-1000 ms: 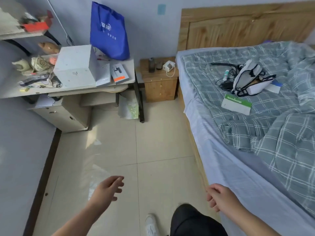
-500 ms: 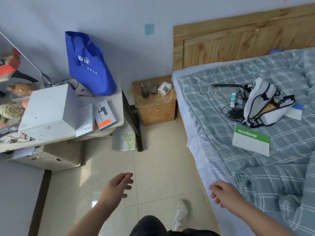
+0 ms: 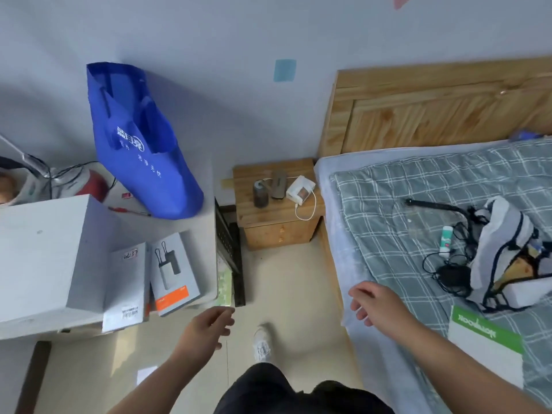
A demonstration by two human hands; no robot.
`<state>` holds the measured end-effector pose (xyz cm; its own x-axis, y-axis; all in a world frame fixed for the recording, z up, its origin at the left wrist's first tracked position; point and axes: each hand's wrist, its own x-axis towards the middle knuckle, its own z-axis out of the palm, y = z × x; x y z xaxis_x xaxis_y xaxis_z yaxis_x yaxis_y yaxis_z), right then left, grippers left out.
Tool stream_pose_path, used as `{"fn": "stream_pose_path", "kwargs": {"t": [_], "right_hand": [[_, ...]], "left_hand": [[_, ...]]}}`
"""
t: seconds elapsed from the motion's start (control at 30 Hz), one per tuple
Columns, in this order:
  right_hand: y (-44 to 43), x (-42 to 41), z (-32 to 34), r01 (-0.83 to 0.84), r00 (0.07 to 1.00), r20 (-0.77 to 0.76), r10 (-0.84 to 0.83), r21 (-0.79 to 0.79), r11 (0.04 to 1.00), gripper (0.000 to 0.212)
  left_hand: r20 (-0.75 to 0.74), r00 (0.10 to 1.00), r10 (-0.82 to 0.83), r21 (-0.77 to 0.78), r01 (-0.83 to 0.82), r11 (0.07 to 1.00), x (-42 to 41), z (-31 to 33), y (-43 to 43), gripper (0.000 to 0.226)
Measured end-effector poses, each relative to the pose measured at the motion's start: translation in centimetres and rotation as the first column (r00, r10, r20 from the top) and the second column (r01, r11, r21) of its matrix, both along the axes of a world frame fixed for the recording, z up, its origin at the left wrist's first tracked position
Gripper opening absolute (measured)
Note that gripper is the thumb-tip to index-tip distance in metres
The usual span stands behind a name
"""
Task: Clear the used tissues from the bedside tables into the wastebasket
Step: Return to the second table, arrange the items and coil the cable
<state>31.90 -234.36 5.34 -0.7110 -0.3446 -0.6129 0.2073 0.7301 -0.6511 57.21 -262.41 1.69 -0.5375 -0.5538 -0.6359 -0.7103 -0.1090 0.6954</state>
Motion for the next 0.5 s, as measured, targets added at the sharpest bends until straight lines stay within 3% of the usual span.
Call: {"fn": "stream_pose_path", "kwargs": {"t": [0.33, 0.5], "right_hand": [[-3.8, -10.0, -3.1, 0.061, 0.994, 0.079, -0.071, 0.125, 0.99, 0.018], [-6.5, -18.0, -5.7, 0.074, 0.99, 0.114, -0.087, 0.115, 0.991, 0.016]], "left_hand": [[-0.05, 0.991, -0.123, -0.041, 0.121, 0.992, -17.6, 2.3, -12.6, 0.017], [-0.036, 0.995, -0.089, -0.061, 0.087, 0.994, -25.0, 1.6, -14.9, 0.016]]}}
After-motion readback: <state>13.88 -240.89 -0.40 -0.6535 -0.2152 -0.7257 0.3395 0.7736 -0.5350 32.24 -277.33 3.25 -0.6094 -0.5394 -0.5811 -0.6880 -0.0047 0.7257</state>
